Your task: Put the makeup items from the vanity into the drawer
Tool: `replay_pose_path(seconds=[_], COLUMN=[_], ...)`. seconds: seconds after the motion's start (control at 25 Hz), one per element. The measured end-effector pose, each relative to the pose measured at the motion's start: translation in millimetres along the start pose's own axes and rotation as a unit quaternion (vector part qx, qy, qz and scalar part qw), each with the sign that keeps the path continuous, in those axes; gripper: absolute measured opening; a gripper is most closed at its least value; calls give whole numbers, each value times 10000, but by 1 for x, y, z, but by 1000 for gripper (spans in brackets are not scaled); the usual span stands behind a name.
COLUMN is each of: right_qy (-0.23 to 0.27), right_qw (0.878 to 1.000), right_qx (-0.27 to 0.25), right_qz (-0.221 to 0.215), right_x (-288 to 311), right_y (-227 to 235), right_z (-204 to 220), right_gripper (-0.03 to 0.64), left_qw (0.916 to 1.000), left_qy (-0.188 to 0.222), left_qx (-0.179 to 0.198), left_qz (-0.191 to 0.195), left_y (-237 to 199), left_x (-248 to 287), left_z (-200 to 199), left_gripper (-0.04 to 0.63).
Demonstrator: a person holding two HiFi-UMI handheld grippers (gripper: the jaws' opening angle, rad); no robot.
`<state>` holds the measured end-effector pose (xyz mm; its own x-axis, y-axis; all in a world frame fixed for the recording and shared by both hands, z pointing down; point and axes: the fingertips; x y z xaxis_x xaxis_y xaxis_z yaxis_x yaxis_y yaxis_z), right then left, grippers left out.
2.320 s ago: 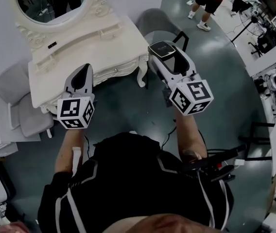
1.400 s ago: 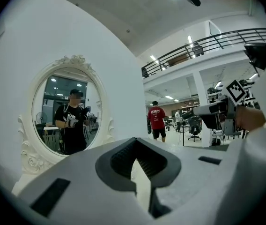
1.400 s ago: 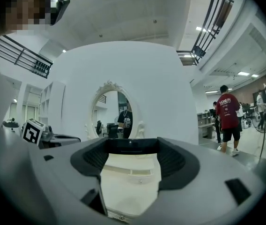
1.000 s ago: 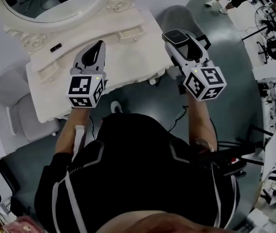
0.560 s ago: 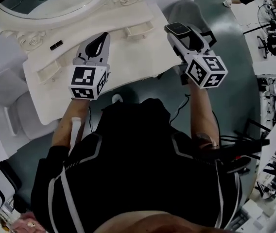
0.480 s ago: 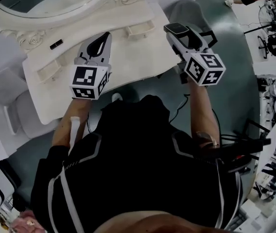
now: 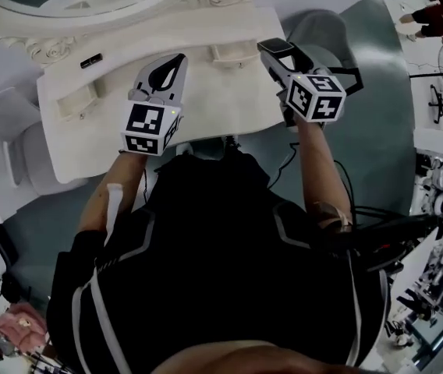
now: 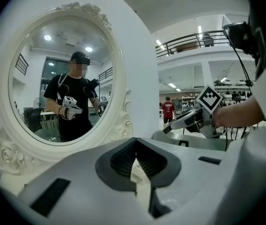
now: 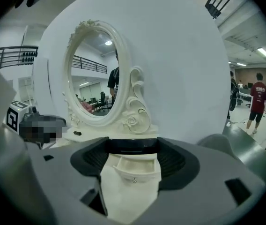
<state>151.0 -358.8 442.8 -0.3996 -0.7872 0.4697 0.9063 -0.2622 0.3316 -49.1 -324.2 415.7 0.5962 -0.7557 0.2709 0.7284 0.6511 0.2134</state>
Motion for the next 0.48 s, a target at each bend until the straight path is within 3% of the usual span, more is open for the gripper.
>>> replay_pose_path(seconds=[0.32, 0.48], right_qy=[-759, -1115], right_qw=[9969, 9937], right_qx=[55, 38], right_qz=[-220, -110], right_x=[55, 81], right_y=[33, 44], right_z=[35, 54], right_gripper=[328, 328], left_qw=[9986, 9962], left_qy=[-380, -590], left_qx=[-215, -440], left_qz=[-294, -462], left_y=[14, 12], left_x=[33, 44], left_z=[16, 35], left_gripper=[5, 5])
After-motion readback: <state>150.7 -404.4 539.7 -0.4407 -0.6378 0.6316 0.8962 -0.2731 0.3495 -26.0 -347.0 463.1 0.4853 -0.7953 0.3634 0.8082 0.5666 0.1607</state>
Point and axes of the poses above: the fingertips, and each gripper's own axes: x forward along the fingers, y to its right, z out of its underside, and after that the axes turned 13 degrees about x, right-handed
